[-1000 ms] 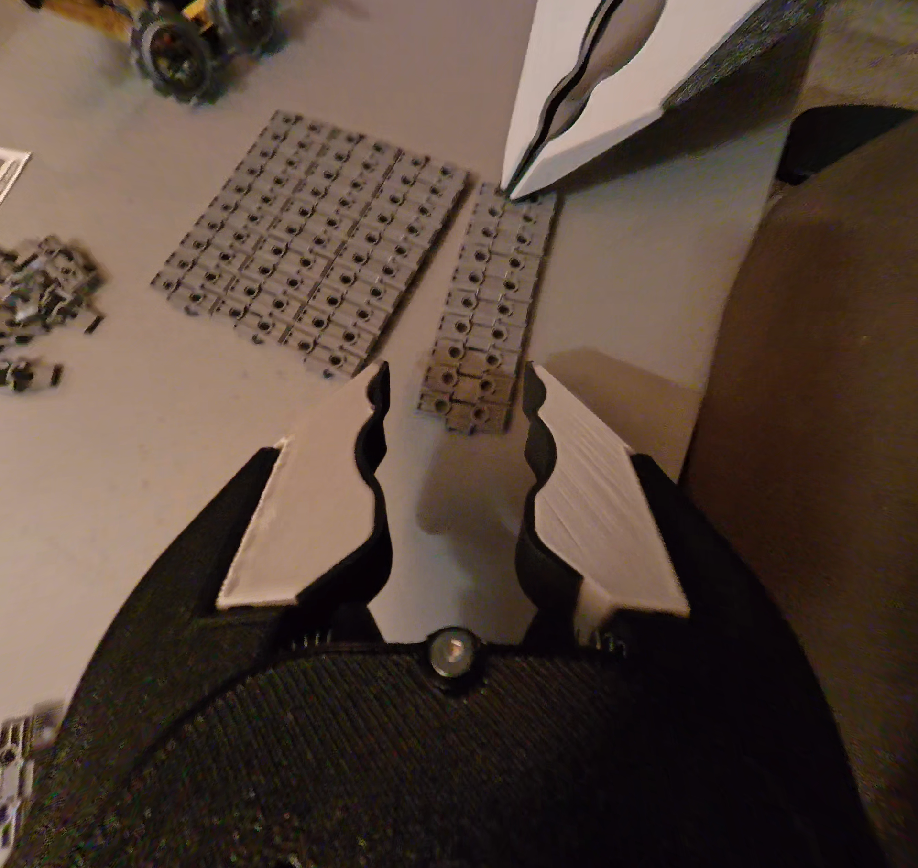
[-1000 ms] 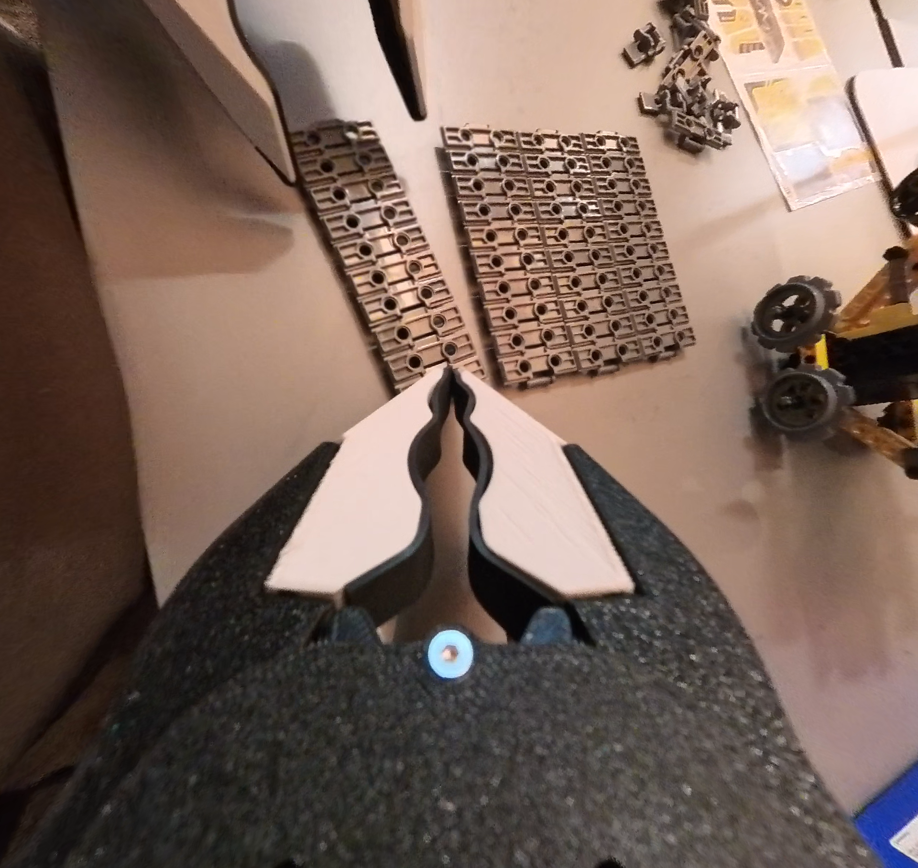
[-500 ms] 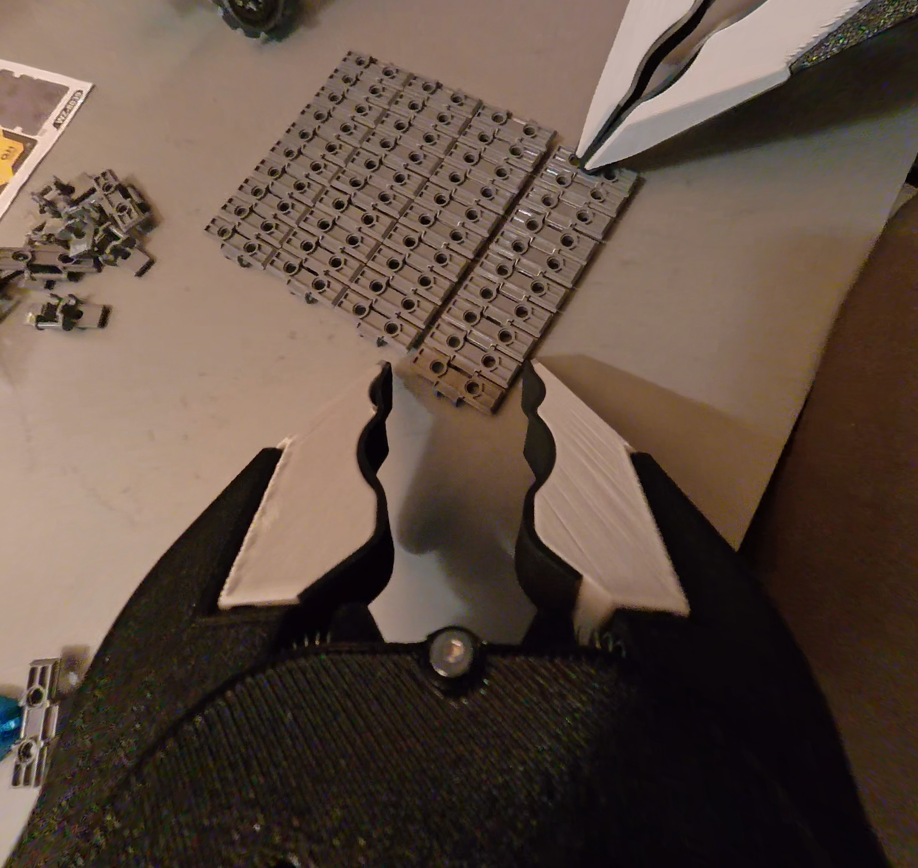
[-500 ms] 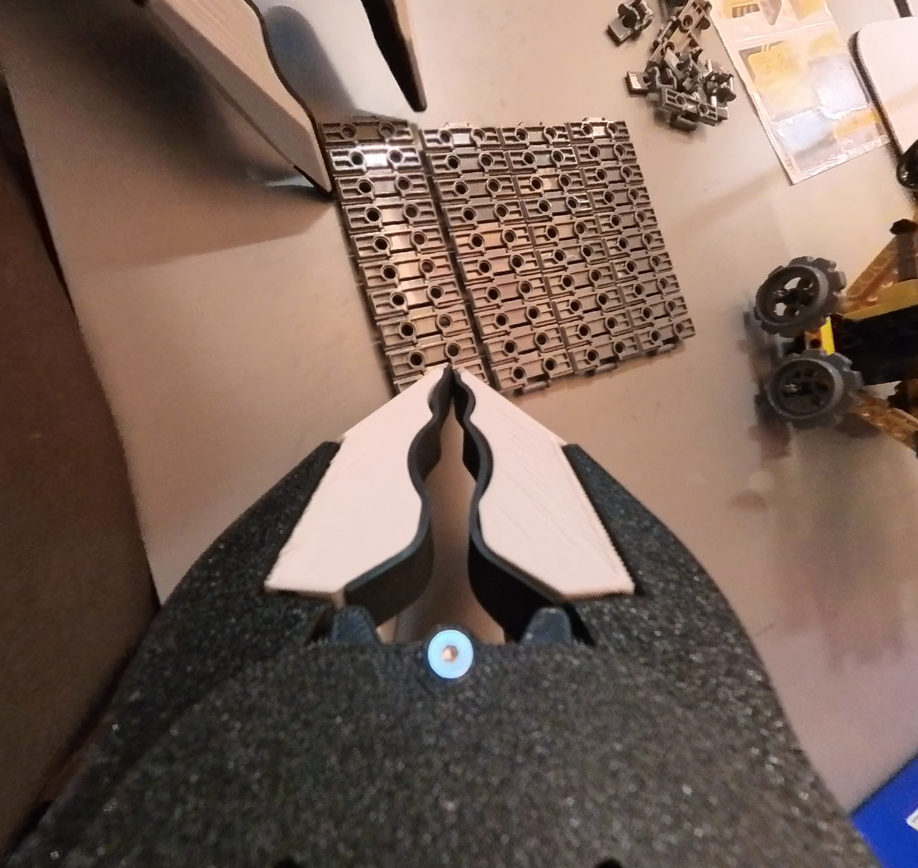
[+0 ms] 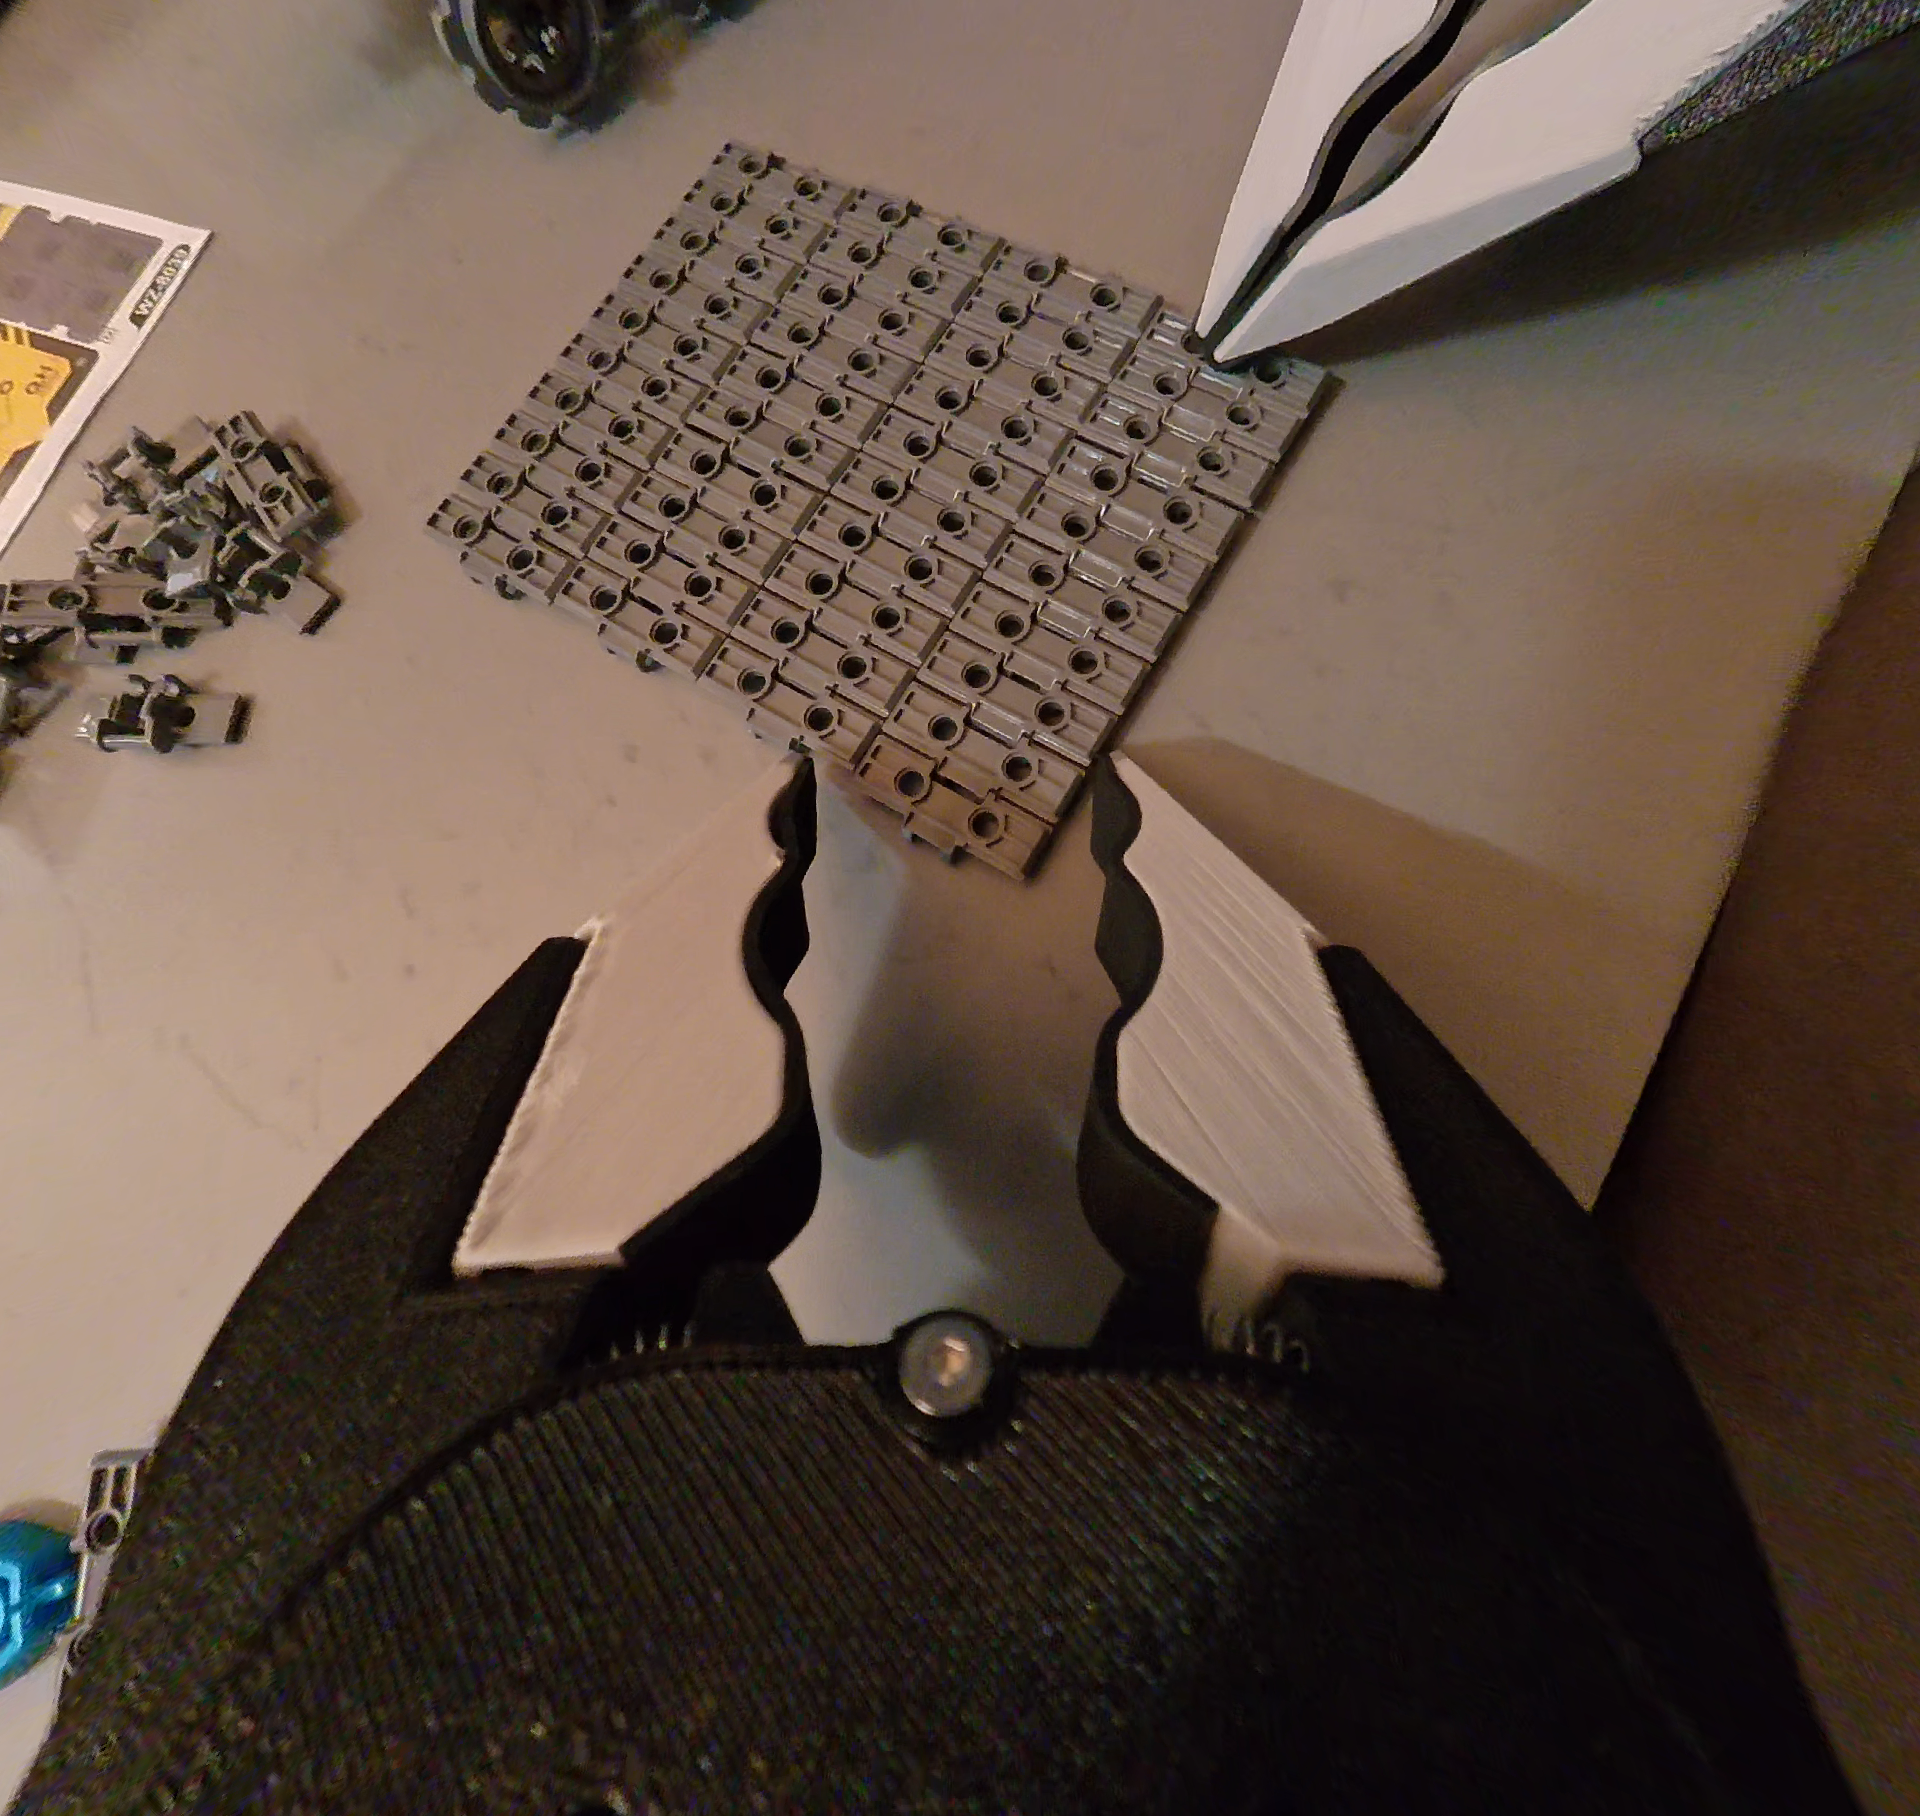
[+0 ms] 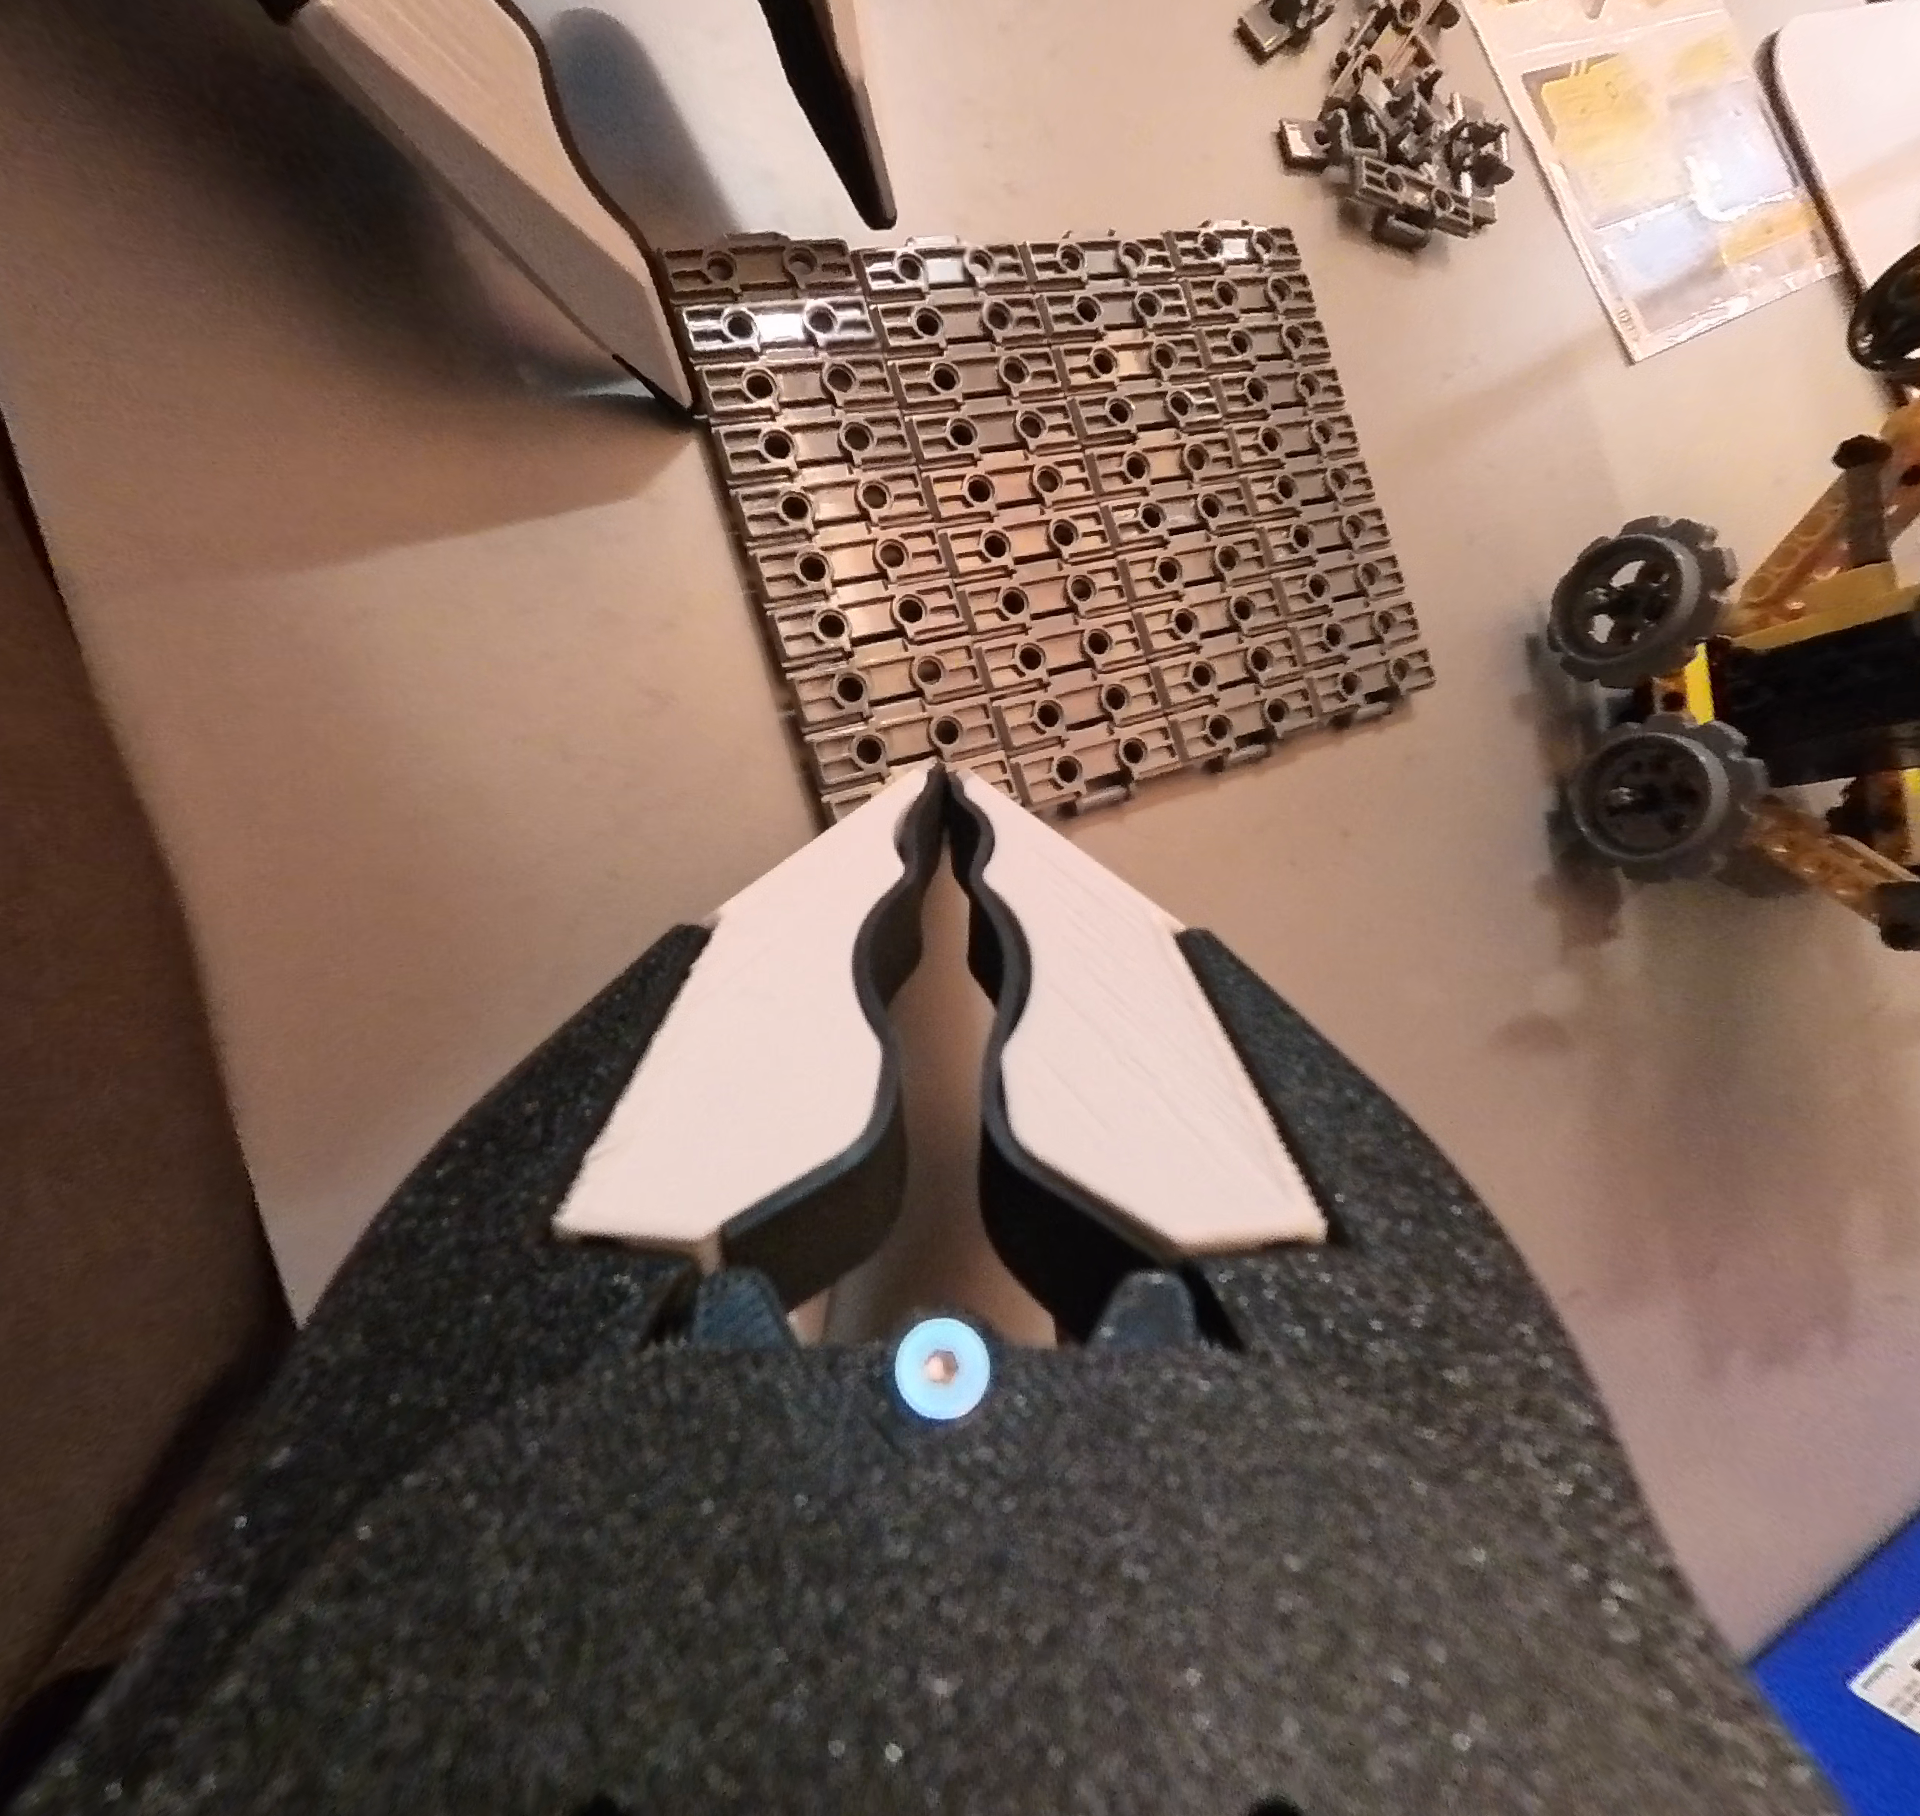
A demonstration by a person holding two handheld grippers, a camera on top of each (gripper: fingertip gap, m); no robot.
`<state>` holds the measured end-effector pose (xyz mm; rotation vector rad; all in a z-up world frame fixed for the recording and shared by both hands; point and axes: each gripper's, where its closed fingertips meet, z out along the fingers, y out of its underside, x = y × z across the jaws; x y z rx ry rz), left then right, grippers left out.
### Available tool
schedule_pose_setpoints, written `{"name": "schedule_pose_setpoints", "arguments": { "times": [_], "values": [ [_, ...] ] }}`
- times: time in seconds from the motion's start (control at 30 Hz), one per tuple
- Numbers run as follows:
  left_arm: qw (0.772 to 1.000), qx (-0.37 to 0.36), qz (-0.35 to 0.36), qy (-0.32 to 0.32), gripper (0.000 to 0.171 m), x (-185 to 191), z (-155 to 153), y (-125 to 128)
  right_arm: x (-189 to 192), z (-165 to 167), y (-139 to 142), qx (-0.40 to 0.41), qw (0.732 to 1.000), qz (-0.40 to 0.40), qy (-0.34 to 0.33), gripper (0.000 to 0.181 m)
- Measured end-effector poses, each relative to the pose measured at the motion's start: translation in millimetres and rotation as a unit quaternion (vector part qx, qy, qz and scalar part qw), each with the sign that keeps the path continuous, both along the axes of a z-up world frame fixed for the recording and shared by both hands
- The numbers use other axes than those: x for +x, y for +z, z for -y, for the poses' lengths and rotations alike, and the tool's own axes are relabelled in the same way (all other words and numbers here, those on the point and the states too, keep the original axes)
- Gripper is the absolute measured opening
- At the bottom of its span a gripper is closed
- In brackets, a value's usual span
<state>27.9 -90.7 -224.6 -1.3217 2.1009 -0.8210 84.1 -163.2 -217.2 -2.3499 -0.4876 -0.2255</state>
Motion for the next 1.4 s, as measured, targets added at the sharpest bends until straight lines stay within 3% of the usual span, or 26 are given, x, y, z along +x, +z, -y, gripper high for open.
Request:
{"name": "schedule_pose_setpoints", "arguments": {
  "times": [0.33,0.43,0.6,0.8,0.97,1.03,1.17,1.4],
  "values": [
    [1.000,0.000,-0.001,0.003,0.053,2,-1,0,4,-1,0,0.002,1.000,0.006,-0.001,0.000],
    [1.000,-0.001,-0.004,0.004,0.056,-1,-4,2,8,5,7,0.009,1.000,0.003,0.005,0.015],
    [0.999,-0.029,0.041,0.015,0.059,0,-25,40,36,7,59,0.137,0.988,-0.041,-0.054,0.027],
    [0.993,-0.001,0.113,0.027,0.063,36,-61,90,63,-11,107,0.322,0.938,-0.064,-0.107,0.026],
    [0.988,-0.021,0.145,0.055,0.055,67,-86,89,79,-15,97,0.372,0.907,-0.117,-0.157,0.026],
    [0.987,-0.046,0.146,0.055,0.051,66,-86,80,81,-7,98,0.378,0.906,-0.102,-0.159,0.028],
    [0.986,-0.020,0.143,0.082,0.047,61,-107,66,86,6,112,0.430,0.879,-0.124,-0.164,0.022],
    [0.982,-0.060,0.158,0.083,0.047,58,-107,74,90,7,110,0.428,0.877,-0.135,-0.173,0.025]
  ]
}}
